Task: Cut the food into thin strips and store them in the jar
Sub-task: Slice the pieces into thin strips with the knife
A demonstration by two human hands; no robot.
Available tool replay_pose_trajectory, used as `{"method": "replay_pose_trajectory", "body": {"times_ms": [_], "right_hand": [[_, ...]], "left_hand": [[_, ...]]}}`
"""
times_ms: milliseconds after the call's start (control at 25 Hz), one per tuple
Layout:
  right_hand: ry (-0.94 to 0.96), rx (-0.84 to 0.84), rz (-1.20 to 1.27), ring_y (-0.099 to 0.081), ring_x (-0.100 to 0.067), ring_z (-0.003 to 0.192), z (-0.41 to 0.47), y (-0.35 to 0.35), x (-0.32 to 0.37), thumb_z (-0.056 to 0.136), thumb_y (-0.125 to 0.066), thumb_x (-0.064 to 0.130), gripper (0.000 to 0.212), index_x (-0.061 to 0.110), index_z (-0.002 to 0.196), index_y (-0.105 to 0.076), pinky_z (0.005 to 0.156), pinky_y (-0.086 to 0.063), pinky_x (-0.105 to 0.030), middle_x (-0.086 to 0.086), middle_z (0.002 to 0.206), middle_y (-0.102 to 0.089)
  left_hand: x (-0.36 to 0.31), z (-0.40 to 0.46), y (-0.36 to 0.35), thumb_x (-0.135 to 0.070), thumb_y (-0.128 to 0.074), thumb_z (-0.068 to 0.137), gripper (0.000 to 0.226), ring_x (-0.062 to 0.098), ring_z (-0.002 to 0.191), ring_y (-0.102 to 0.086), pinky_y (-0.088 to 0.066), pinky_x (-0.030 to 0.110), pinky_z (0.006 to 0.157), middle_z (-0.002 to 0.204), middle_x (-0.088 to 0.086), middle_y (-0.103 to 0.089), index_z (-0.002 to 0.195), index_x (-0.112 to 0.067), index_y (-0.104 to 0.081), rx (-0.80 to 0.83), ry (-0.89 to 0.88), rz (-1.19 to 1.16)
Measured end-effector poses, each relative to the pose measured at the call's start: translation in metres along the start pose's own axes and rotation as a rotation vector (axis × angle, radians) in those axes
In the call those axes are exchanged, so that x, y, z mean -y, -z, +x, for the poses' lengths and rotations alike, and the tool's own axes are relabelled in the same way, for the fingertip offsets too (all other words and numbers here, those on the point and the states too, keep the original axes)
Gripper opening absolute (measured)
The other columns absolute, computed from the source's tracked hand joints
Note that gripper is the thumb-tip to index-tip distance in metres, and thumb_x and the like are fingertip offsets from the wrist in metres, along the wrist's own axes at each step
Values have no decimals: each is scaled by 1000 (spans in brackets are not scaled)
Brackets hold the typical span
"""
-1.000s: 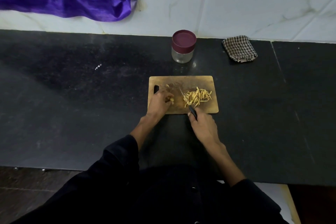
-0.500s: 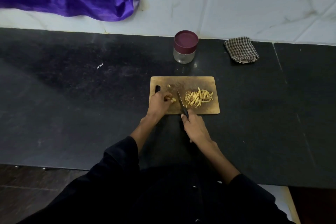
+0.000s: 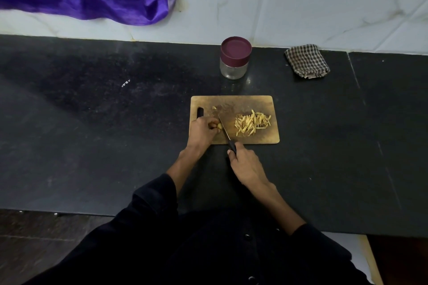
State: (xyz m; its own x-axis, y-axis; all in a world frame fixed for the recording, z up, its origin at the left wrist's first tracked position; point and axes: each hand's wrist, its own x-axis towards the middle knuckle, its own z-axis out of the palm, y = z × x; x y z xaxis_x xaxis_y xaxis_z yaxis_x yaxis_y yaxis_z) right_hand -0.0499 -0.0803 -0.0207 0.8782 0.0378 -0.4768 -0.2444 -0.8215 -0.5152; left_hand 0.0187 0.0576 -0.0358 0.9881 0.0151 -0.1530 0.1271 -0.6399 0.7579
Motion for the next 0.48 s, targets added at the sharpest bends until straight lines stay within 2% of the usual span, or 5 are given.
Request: {"method": "replay_pose_trajectory", "body": {"times_ms": [120, 200, 320, 480], "right_hand": [[-4, 3, -7, -65, -29, 97, 0, 0, 0, 104, -42, 34, 31, 13, 125, -49, 83, -54, -49, -12, 106, -65], [9, 0, -18, -64, -30, 97, -1, 0, -1, 104, -42, 34, 30, 13, 124, -49, 83, -53, -49, -12, 106, -65], [26, 13, -59, -64, -30, 100, -3, 0, 0, 105, -42, 31, 29, 13, 126, -47, 81, -52, -44, -12, 108, -65], [19, 41, -106, -62, -31, 104, -4, 1, 1, 105, -40, 30, 31, 12, 130, -45, 81, -47, -43, -14, 113, -64]], "left_hand": [[-2, 0, 4, -4, -64, 86, 25, 10, 94, -63, -48, 15, 80, 106, 3, -68, 111, -5, -68, 44, 55, -51], [-2, 1, 7, -4, -59, 90, 23, 9, 83, -65, -55, 17, 69, 104, 3, -68, 112, -5, -67, 66, 135, -155], [-2, 3, 8, -6, -58, 92, 18, 7, 66, -64, -57, 19, 57, 93, 3, -68, 107, -5, -68, 59, 226, -259], [-6, 5, 6, -6, -64, 88, 13, 8, 58, -61, -55, 19, 51, 74, 0, -66, 99, -3, -70, 28, 285, -306]]}}
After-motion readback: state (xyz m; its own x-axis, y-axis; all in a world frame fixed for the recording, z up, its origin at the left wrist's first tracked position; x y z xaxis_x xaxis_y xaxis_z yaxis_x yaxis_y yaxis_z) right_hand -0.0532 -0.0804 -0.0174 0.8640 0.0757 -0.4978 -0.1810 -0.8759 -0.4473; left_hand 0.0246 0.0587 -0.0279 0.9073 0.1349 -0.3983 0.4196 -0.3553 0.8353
